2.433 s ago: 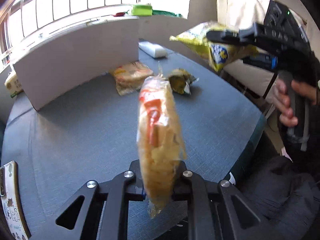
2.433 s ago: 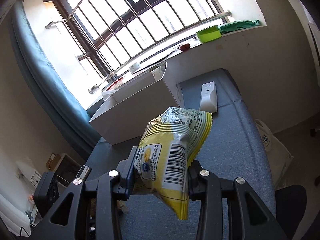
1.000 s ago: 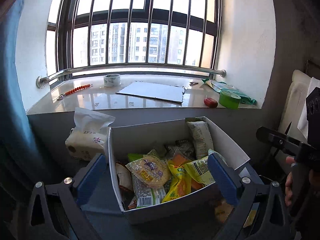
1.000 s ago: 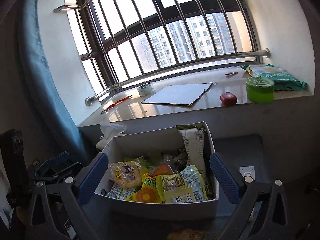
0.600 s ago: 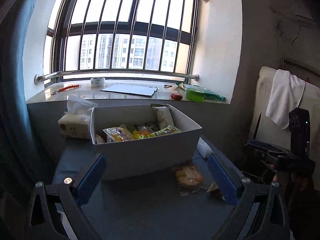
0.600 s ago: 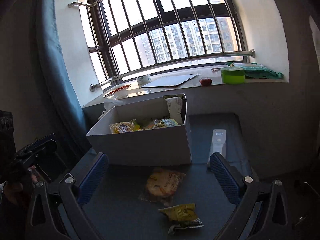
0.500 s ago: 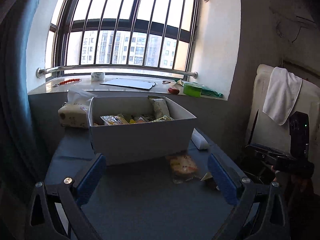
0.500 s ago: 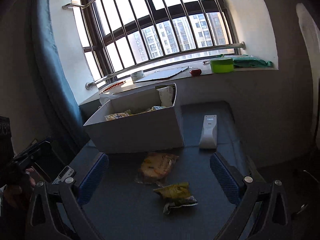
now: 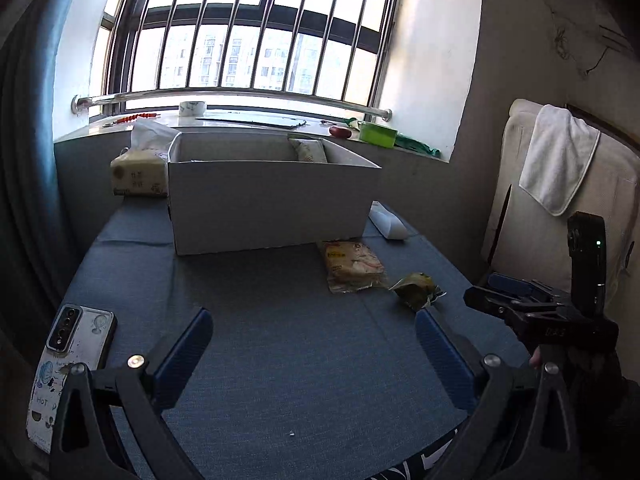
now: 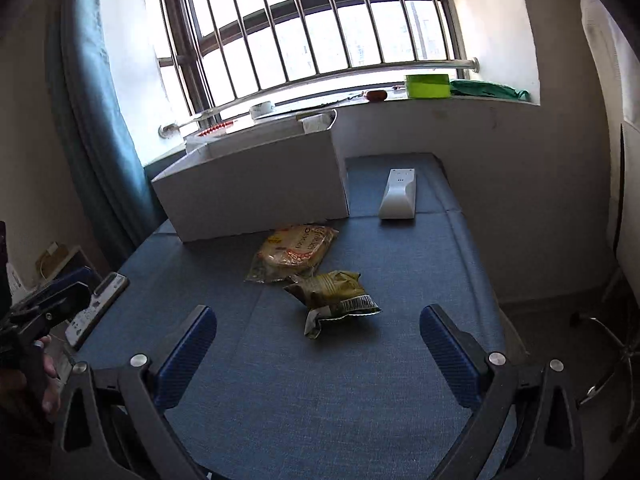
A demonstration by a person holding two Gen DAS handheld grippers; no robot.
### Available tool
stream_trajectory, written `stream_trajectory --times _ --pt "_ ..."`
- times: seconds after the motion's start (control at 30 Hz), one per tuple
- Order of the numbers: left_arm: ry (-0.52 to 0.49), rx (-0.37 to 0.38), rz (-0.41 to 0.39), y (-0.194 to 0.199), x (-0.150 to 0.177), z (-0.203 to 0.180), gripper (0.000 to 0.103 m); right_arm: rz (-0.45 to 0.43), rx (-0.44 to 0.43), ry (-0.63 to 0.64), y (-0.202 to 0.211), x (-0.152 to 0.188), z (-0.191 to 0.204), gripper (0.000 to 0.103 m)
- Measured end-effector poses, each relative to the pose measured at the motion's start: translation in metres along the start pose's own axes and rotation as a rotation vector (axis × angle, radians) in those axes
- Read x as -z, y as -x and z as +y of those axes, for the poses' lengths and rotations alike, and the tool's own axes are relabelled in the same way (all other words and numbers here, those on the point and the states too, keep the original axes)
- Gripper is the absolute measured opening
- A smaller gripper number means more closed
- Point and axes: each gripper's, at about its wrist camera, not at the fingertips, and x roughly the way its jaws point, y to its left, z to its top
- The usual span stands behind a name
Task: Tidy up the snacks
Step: 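Grasp the small yellow packet on the table with the right gripper, then grasp the bread packet with the left gripper while the right carries the yellow packet, both into box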
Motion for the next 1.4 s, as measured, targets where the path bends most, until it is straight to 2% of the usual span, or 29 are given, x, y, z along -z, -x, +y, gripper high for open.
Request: stream_trajectory --times 0.2,0.3,0.33,0.37,0.43,0.53,0.7,0.87,0.97,1.1,1.17,1.23,1.3,1.4 --pt "0.017 -0.008 0.036 -0.009 0.003 0.005 0.103 0.114 0.030 0.143 -0.056 -0.011 0.004 0.103" --pt "0.031 -0.015 0.061 -0.015 0.005 0.008 0.103 0.213 0.025 0.163 -0.084 -0.014 0.002 0.103" --pt "0.034 -0.012 0.070 -0.017 0.006 0.009 0.103 0.238 0.006 0.154 -0.090 -0.014 0.000 0.092" --pt "0.037 -0.016 0.074 -0.019 0.006 0.009 0.103 0.253 -0.002 0.143 -0.095 -0.013 -0.002 0.049" --pt "0.038 -0.016 0.085 -0.023 0.007 0.010 0.103 0.212 0.038 0.135 -0.087 -0.014 -0.004 0.049" --pt "0.042 -0.008 0.103 -0.032 0.004 0.010 0.103 0.182 -0.013 0.103 -0.070 -0.009 -0.006 0.048" --pt "-0.015 0.004 0.150 -0.064 -0.011 -0.008 0.103 0.118 -0.032 0.017 -0.032 0.000 -0.011 0.048" --pt "-0.099 0.012 0.208 -0.114 -0.037 -0.043 0.103 0.049 -0.022 -0.060 0.004 0.008 -0.017 0.048" --pt "-0.140 -0.024 0.238 -0.153 -0.051 -0.061 0.103 0.023 -0.012 -0.091 0.019 0.011 -0.023 0.048" --pt "-0.104 -0.095 0.353 -0.211 -0.058 -0.064 0.103 0.008 -0.010 -0.116 0.025 0.011 -0.030 0.048" --pt "-0.088 -0.091 0.379 -0.227 -0.058 -0.063 0.103 0.006 -0.012 -0.122 0.027 0.012 -0.032 0.048" --pt "-0.084 -0.097 0.406 -0.236 -0.056 -0.062 0.097 0.008 -0.016 -0.124 0.027 0.012 -0.033 0.048" --pt "-0.138 -0.120 0.395 -0.234 -0.055 -0.065 0.077 0.009 -0.019 -0.125 0.025 0.012 -0.034 0.048" --pt "-0.124 -0.068 0.381 -0.220 -0.054 -0.061 0.076 0.009 -0.023 -0.127 0.025 0.013 -0.033 0.048"
